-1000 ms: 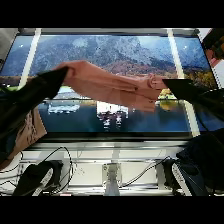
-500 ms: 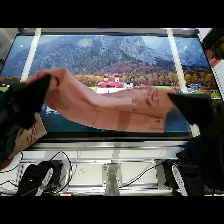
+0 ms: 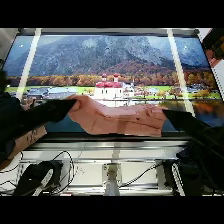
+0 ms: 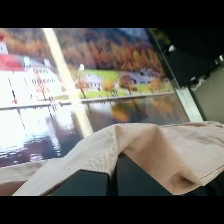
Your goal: Fold the clothes and pants, and hang the long-sleeved shirts on hangers.
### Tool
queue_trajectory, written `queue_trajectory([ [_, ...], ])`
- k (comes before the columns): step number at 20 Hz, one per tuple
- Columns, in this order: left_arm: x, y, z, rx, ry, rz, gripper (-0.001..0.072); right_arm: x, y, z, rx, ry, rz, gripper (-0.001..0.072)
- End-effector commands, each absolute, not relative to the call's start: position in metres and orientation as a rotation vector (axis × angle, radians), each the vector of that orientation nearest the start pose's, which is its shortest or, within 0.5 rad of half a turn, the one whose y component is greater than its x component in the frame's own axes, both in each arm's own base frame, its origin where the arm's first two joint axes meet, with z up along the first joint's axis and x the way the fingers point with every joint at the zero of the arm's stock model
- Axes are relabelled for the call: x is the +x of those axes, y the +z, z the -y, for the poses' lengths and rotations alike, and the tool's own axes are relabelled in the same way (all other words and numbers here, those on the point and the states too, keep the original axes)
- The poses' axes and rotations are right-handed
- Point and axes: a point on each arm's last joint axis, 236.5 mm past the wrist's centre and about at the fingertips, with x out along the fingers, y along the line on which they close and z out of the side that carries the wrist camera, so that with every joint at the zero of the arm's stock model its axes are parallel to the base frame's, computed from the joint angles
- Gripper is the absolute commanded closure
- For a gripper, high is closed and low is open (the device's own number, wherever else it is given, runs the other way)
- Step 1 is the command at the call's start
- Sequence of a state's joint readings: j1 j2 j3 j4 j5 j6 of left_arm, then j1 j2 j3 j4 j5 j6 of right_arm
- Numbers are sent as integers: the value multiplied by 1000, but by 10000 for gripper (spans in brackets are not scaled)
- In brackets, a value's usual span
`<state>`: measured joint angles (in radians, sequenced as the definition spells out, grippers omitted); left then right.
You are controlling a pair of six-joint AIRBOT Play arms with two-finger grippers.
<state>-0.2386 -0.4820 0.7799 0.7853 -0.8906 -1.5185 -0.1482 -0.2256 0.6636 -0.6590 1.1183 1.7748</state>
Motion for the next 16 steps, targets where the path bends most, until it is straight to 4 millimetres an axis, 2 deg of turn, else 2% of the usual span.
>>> queue_trajectory([
  [1,291,170,224,-544,-666,-685,695,259,165,-113,1110,327,-580,683],
  [4,338,125,261,-554,-601,-675,694,294,144,-97,1116,252,-569,682],
  [6,371,114,265,-567,-522,-583,694,320,126,-90,1041,214,-555,682],
  [8,401,111,257,-578,-435,-468,694,345,100,-83,988,153,-558,682],
  [10,419,97,252,-572,-376,-428,693,366,74,-76,982,78,-561,681],
  [13,426,56,254,-544,-339,-492,676,384,37,-73,966,-6,-587,682],
  [14,427,45,255,-536,-331,-513,589,386,28,-75,960,-17,-604,681],
  [15,427,37,255,-530,-326,-528,325,387,22,-78,954,-22,-616,681],
  [16,427,32,256,-526,-323,-536,111,387,17,-79,948,-23,-627,664],
])
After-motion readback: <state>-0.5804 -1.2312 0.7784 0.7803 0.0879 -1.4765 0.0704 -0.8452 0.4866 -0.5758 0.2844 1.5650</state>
